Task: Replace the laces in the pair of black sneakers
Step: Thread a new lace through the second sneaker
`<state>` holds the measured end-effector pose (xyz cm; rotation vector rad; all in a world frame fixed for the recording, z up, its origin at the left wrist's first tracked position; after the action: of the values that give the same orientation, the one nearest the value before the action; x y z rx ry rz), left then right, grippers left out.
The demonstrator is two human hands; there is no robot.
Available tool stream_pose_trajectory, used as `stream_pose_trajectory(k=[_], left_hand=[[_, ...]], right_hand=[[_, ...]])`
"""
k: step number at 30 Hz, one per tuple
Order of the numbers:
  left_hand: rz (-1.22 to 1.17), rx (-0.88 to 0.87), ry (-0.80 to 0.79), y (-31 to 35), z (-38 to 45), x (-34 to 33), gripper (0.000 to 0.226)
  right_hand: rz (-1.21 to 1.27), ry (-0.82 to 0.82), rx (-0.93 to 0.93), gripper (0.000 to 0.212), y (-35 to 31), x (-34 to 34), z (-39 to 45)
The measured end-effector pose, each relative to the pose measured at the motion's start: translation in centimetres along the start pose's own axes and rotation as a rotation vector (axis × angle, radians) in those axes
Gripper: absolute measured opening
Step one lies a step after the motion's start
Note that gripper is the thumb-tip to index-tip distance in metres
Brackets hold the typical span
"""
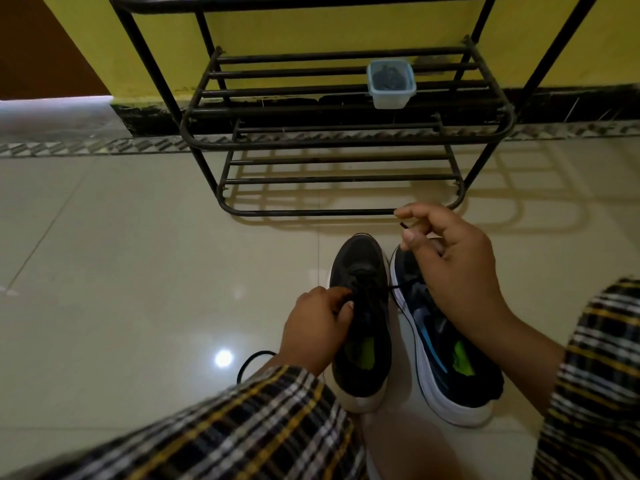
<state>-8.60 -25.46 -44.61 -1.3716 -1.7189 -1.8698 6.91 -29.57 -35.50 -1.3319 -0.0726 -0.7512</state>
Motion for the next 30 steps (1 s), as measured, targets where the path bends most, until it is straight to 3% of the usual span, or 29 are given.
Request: stream_pose_trajectory(k=[3, 7, 8, 10, 12, 13, 15, 16, 18, 23, 30], left_hand=[[-0.096, 0.006, 0.001, 0.2, 0.0, 0.5, 0.028], [-0.187, 0.068, -0.002, -0.1, -0.2, 1.1, 0.026], [-0.2, 0.083, 0.001, -0.2, -0.3, 1.2, 0.026], [-0.216, 0.105, 0.008, -0.3, -0.6, 1.3, 0.027], [-0.222, 0.112, 0.011, -0.3, -0.9, 1.3, 0.027], [-0.219, 0.11, 0.013, -0.2, -1.0, 1.4, 0.027], [-0.21, 0.102, 0.024, 0.0, -1.2, 1.5, 0.027], [-0.213, 0.095, 0.03, 0.1, -1.3, 1.5, 0.027], [-0.23, 0.071, 0.036, 0.5, -1.6, 1.6, 0.025], [-0.193, -0.03, 0.069, 1.5, -2.5, 1.7, 0.025], [-0.174, -0.092, 0.065, 2.1, -2.7, 1.9, 0.027]], right_hand=[[0.075, -0.016, -0.142, 0.021, 1.2, 0.0, 0.7], [0.17, -0.084, -0.231, 0.008, 2.0, -0.3, 0.5], [0.034, -0.087, -0.198, 0.012, 3.4, -1.0, -0.9], [0.039, -0.315, -0.499, 0.034, 6.7, -0.7, -7.0], [-0.161, -0.44, -0.408, 0.051, 11.2, -3.9, -14.7], [-0.123, -0.484, -0.409, 0.054, 11.0, -4.3, -15.2], [0.011, -0.575, -0.524, 0.043, 6.2, -2.8, -7.7], [-0.049, -0.423, -0.386, 0.03, 4.9, -2.7, -3.7], [0.021, -0.279, -0.423, 0.014, 3.6, -2.0, -1.1], [-0.058, -0.377, -0.44, 0.018, 3.1, -3.3, -3.1], [-0.133, -0.308, -0.39, 0.021, 3.6, -3.9, -3.1]])
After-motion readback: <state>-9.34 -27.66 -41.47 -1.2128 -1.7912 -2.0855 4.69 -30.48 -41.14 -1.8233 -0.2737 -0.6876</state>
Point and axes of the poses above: each hand's wrist, its own z-axis towards the middle knuckle, its own x-axis out of the back of the hand, y = z × x, the point moved 1 cm from there along z, towards the middle knuckle, and after that the axes turned 2 degrees about -x, right-handed, at the moved point
